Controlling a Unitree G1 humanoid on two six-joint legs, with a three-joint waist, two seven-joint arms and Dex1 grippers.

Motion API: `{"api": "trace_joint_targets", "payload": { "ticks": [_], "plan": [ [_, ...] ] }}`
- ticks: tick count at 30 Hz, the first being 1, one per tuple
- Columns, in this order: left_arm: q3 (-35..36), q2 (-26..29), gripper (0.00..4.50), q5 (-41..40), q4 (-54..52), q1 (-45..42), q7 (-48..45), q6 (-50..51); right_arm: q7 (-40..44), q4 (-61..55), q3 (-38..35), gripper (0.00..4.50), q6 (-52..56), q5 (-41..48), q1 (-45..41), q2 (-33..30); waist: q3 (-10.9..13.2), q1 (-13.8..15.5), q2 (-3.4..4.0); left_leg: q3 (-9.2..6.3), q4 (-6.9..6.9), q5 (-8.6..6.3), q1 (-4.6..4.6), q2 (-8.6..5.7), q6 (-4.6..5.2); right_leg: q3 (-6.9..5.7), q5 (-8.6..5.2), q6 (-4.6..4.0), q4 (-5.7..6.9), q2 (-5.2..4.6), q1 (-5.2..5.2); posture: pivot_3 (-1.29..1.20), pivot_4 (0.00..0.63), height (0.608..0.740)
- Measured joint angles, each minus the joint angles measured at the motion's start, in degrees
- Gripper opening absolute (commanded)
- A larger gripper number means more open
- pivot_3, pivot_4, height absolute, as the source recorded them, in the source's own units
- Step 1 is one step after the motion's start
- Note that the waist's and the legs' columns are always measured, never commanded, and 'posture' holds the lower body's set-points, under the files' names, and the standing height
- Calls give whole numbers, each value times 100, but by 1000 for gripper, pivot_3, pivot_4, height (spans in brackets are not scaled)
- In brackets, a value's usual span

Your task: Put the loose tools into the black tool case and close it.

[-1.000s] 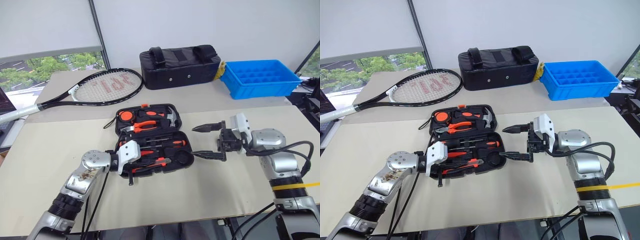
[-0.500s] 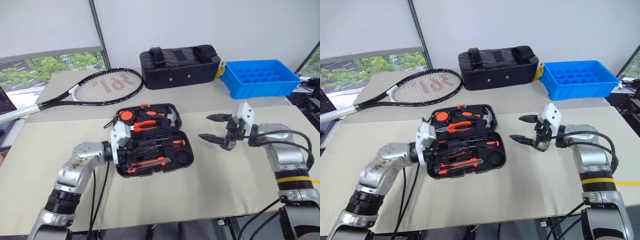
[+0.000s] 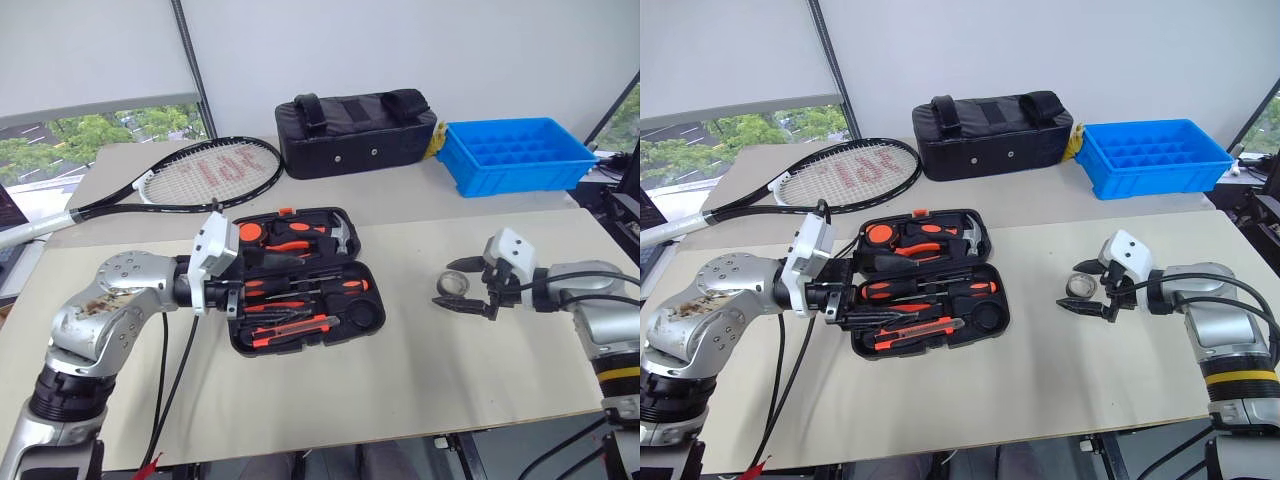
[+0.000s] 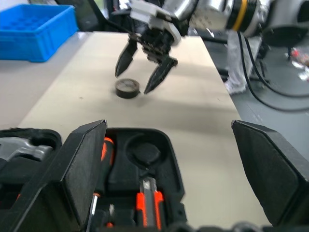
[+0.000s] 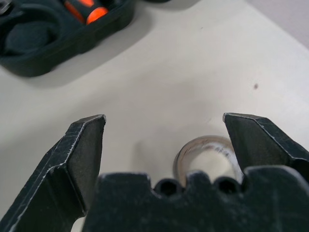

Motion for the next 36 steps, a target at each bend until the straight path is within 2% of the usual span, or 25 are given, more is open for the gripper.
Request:
{"api": "trace_joint_targets", "payload": {
  "ticks": [9, 12, 14, 16, 20, 22, 23, 27, 30, 34, 36],
  "plan": [
    [-28, 93, 4473, -103, -127, 40, -157, 136, -318, 738, 471, 4500, -41, -728, -394, 41, 1, 19, 0, -1, 0, 2, -4, -1, -4, 0, 0, 0, 1, 0, -6, 0, 150, 740],
    [-45, 92, 4500, -63, -127, 28, -141, 122, -333, 927, 536, 3768, -83, -794, -553, 124, 1, 7, 0, 1, 0, 2, -4, -1, -4, 0, 0, 0, 0, 0, -5, 0, 150, 740],
    [-46, 93, 4500, -2, -127, 30, -132, 100, -296, 1022, 597, 3128, -129, -827, -593, 137, 1, 17, 0, 1, 0, 2, -4, -1, -3, -1, 0, 0, 0, -1, -4, 0, 150, 740],
    [-45, 97, 4500, 19, -132, 63, -119, 82, -274, 1092, 623, 2299, -133, -854, -673, 156, 1, 13, 0, 1, 0, 2, -4, -2, -3, -1, 0, 0, -1, -1, -4, 0, 150, 740],
    [-45, 110, 4500, 30, -140, 203, -97, 71, -223, 1174, 624, 1087, -134, -861, -699, 156, 1, 17, 0, 0, 0, 2, -4, -1, -3, 0, 0, 0, 0, -1, -6, 0, 150, 740],
    [-45, 112, 4500, 31, -141, 225, -76, 62, -183, 1165, 623, 279, -134, -852, -713, 165, 1, 16, 0, 0, 0, 2, -4, -1, -3, 0, 0, 0, -1, -1, -6, 0, 150, 740],
    [-44, 120, 4500, 31, -141, 230, -72, 55, -152, 1139, 623, 49, -133, -843, -726, 172, 1, 12, 0, 1, 0, 2, -4, -1, -3, 0, 0, 0, -1, -1, -5, 0, 150, 740],
    [-34, 182, 4500, 49, -145, 352, -69, -23, 186, 687, 623, 49, -128, -729, -731, 164, 2, 1, 1, 1, 0, 1, -5, 0, -2, 0, 0, 0, 1, 0, -9, 0, 150, 740],
    [19, 250, 4500, 71, -146, 504, -66, -53, 460, -166, 641, 49, 114, -512, -708, 163, 3, -2, 2, 1, 0, 0, -6, 0, -1, 0, 0, 0, 0, 0, -11, 0, 150, 740],
    [152, 345, 4500, 163, -115, 661, -46, -179, 631, -1382, 904, 49, 648, -228, -803, 447, 3, 3, 2, -2, 0, 0, -4, 2, -1, 0, 0, 0, 1, -2, -8, 0, 150, 740],
    [201, 381, 4500, 214, -115, 746, -45, -218, 640, -1555, 1109, 49, 773, -177, -889, 587, 3, 18, 2, -3, 0, 0, -5, 1, -1, 0, 0, 0, -1, -3, -8, 0, 150, 740]
  ]
}}
